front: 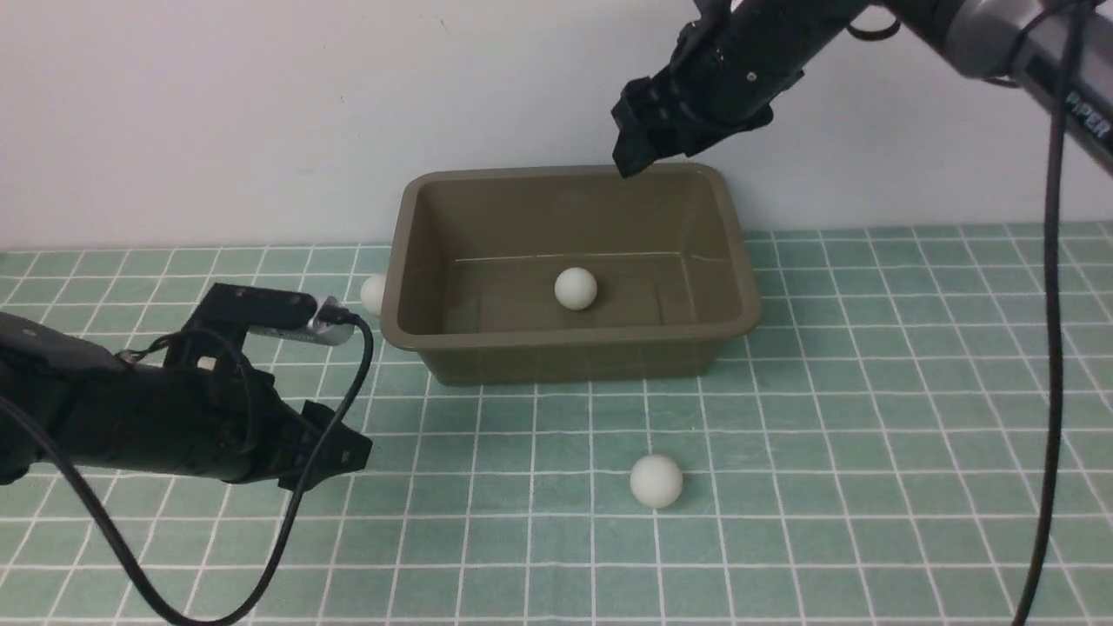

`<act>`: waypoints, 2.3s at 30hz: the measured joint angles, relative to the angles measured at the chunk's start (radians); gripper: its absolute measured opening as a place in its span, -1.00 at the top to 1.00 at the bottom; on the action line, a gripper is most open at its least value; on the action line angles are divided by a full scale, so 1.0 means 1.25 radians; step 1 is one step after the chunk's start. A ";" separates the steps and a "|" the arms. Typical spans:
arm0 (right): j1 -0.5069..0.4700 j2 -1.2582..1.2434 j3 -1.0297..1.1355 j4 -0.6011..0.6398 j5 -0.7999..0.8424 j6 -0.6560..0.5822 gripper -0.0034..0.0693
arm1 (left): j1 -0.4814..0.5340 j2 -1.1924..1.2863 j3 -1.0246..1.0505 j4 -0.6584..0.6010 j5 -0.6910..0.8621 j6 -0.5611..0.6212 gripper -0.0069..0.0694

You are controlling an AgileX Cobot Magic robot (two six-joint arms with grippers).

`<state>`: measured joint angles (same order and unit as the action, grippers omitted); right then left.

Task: Put the table tennis balls in the box on the green coffee tablecloth.
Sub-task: 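Reach for and grasp a ping pong ball on the table beside the basket, then drop the ball into the bin, then reach for and grasp a ping pong ball on the table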

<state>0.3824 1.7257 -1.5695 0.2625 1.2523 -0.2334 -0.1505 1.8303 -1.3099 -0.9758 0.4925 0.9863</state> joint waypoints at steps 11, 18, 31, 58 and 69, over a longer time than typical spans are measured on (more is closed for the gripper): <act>0.015 -0.075 0.234 0.083 -0.094 -0.090 -0.26 | -0.001 0.170 -0.201 0.044 0.048 -0.032 -0.10; 0.084 -0.080 0.280 0.092 -0.182 -0.101 -0.25 | -0.023 0.237 -0.267 0.114 0.062 -0.048 -0.10; 0.176 -0.002 0.283 -0.099 -0.289 0.117 -0.25 | -0.064 0.267 -0.287 0.293 0.039 -0.172 -0.19; 0.176 0.144 0.283 -0.088 -0.434 0.106 -0.25 | 0.024 0.049 -0.295 0.364 0.196 -0.211 -0.36; 0.176 0.183 0.281 -0.089 -0.478 0.097 -0.24 | 0.233 -0.003 -0.294 0.472 0.408 -0.295 -0.36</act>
<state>0.6020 1.9546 -1.2177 0.1512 0.6544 -0.1127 0.1401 1.8261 -1.6775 -0.3858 1.0023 0.6171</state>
